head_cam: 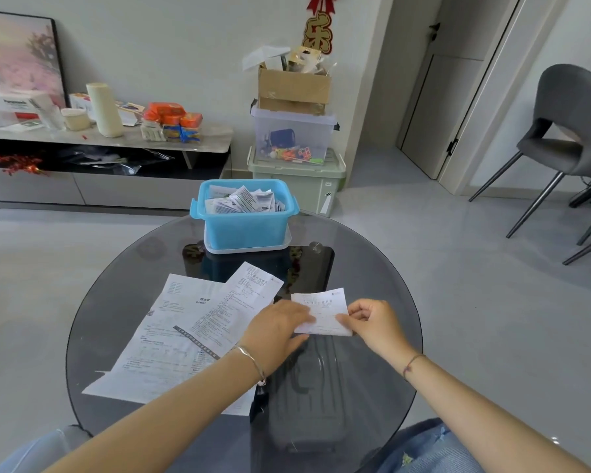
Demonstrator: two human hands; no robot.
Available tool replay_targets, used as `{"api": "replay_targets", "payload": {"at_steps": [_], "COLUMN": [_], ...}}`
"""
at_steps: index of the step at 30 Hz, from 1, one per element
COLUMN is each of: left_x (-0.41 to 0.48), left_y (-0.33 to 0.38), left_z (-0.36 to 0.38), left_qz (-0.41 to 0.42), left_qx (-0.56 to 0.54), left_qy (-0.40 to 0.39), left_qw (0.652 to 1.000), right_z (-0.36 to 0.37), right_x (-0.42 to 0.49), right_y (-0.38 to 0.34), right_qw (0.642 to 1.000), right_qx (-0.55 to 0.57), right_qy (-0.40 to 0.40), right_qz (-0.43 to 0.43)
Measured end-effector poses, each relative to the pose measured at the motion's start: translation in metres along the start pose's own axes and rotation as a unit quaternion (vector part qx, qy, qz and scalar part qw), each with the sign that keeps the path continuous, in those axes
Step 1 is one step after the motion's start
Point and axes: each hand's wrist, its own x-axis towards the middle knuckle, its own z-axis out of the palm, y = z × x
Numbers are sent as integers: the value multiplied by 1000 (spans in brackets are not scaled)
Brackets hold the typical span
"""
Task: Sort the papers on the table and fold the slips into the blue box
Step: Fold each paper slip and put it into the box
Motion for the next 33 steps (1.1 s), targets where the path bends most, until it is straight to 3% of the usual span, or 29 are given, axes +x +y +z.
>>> {"api": "replay_targets", "payload": {"at_steps": [6, 28, 31, 33], "left_x": [-15, -13, -13, -13], "left_y": [2, 7, 9, 11], "left_z": [1, 0, -1, -2], "left_qz": [39, 45, 52, 57], "left_qx": [56, 124, 144, 159], "left_qy": [-104, -166, -178, -181], "left_qw": [992, 977, 972, 969], "right_z": [4, 11, 11, 7], "right_x": [3, 11, 5, -2], "right_y": [-4, -7, -9, -13], "right_qw": [999, 998, 995, 975], "right_qx": [-38, -35, -81, -181], "right_qy": [7, 33, 61, 100], "right_qz": [-4, 41, 2, -86]}}
